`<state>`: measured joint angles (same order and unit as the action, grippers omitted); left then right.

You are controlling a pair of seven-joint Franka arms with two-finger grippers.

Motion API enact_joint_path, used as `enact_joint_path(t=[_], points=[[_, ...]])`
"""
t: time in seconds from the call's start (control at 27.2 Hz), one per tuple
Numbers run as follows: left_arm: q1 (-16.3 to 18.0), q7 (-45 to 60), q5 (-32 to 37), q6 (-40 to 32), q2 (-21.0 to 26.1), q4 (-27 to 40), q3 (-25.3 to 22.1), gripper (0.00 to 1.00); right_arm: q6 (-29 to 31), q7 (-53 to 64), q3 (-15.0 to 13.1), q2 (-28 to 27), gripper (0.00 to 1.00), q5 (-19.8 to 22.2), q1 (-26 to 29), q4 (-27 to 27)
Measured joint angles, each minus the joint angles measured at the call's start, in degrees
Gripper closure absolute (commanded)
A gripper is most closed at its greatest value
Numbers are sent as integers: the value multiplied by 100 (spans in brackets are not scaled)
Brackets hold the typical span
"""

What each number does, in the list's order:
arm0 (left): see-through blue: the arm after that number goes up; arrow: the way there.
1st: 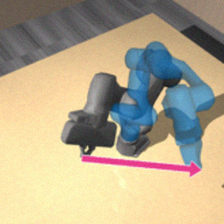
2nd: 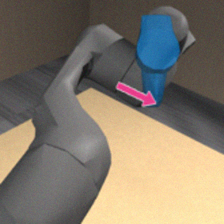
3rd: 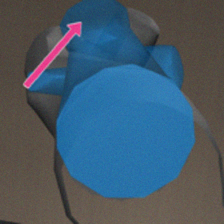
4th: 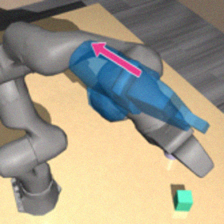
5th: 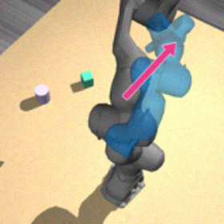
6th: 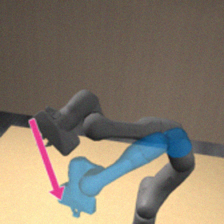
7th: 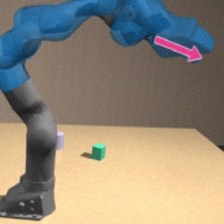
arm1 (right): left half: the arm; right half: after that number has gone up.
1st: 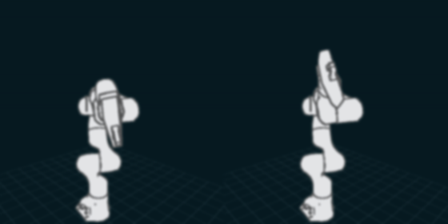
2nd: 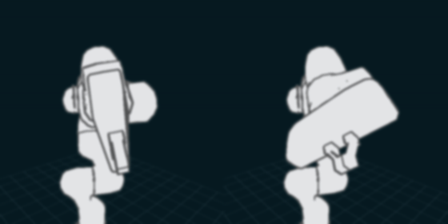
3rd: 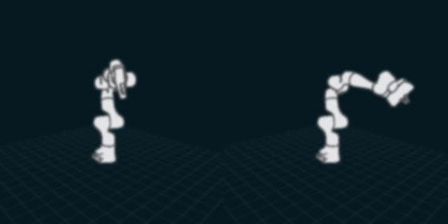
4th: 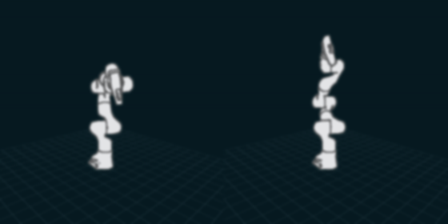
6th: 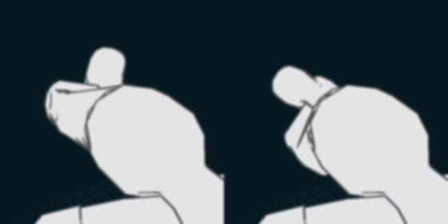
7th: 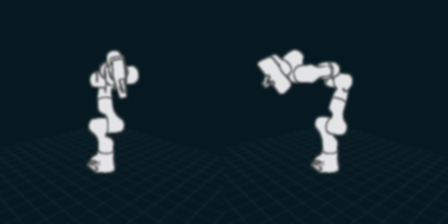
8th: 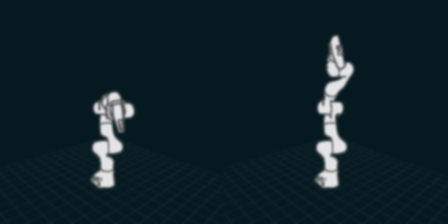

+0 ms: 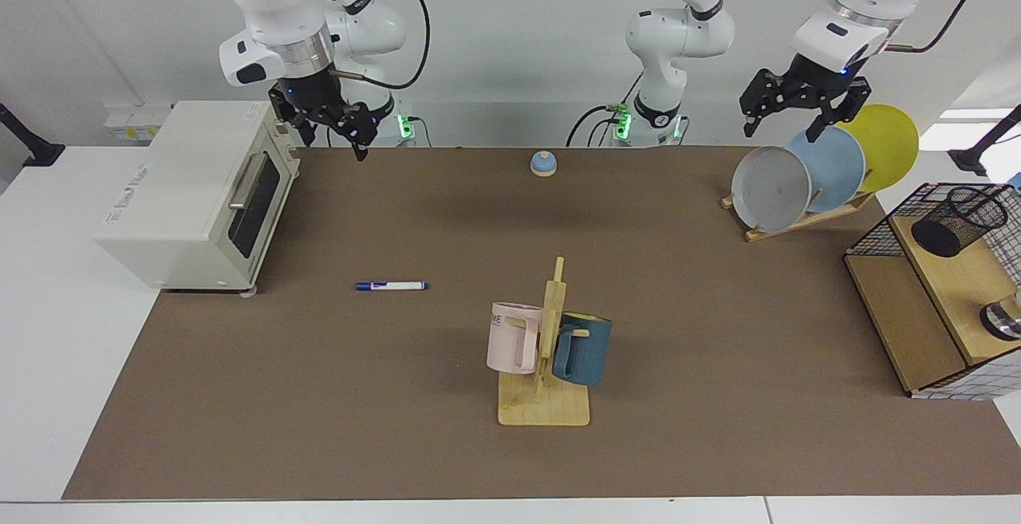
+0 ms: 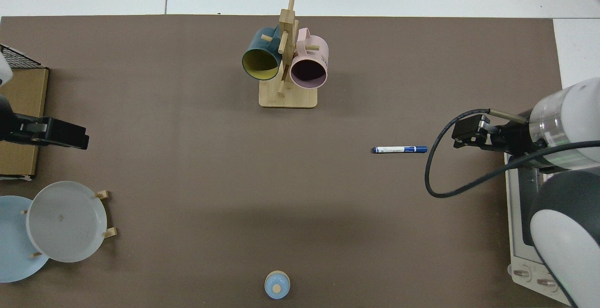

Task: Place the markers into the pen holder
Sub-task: 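Reach the right gripper down to the white marker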

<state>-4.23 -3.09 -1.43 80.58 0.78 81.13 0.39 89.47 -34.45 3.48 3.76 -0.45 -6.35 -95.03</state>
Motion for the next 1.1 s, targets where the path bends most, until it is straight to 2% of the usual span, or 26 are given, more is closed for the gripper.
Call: enact_joint_path(t=[0.29, 0.48, 0.77, 1.1], points=[[0, 0, 0, 0, 0, 0, -4, 0, 720, -2064, -2, -29, 0, -60, 1, -588], [0, 0, 0, -1, 0, 0, -4, 0, 1125, -2940, -12, -79, 0, -74, 5, -946], [0, 0, 0, -3, 0, 0, -4, 0, 1654, -3920, -9, -170, 0, -223, 6, -1394], [0, 0, 0, -14, -5, 0, -4, 0, 2404, -4761, -14, -708, 0, -360, 7, -1697]])
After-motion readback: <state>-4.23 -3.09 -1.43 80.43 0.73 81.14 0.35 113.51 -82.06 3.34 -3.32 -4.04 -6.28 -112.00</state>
